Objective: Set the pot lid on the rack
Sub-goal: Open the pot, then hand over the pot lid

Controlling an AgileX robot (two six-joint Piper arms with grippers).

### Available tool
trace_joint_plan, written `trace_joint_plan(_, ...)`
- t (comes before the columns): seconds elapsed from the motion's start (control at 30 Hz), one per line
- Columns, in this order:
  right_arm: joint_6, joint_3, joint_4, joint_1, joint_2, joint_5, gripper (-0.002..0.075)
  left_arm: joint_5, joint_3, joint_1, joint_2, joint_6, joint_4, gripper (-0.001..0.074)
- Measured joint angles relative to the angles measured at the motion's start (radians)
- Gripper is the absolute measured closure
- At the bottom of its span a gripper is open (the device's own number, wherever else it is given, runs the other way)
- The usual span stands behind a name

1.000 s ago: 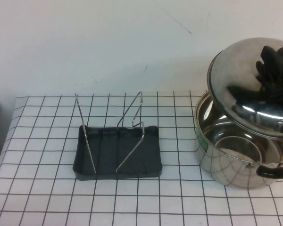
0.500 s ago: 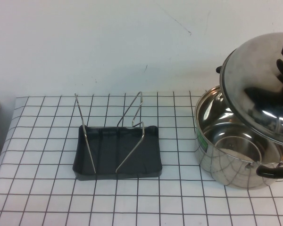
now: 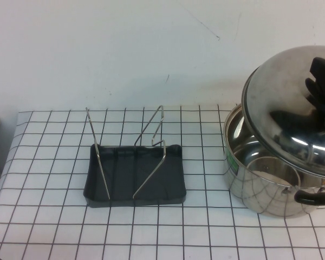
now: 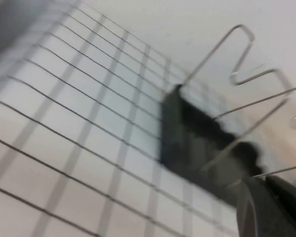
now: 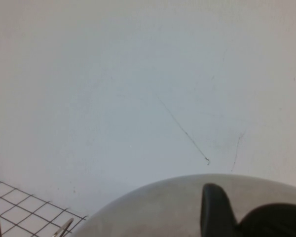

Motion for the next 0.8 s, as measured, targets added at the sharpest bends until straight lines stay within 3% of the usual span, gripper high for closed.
trace_joint_plan(0.17, 0.004, 0.0, -0.006, 0.0, 0.0, 0.0, 0.0392, -0.059, 0.0, 0.0, 0.0, -0.008, -0.209, 0.0738)
trace_joint_plan(0.5, 0.008, 0.0, -0.006, 0.0, 0.0, 0.0, 0.0392, -0.201, 0.0, 0.0, 0.0, -0.014, -0.308, 0.0738)
trace_joint_plan(0.67, 0.053, 0.0, -0.007, 0.0, 0.0, -0.006, 0.0392, 0.004, -0.119, -0.029, 0.04, 0.127, -0.326, 0.0738)
trace_joint_plan(0.8, 0.131, 0.0, -0.007, 0.0, 0.023, -0.068, 0.0392, 0.107, -0.323, -0.041, 0.238, 0.265, -0.376, 0.0738)
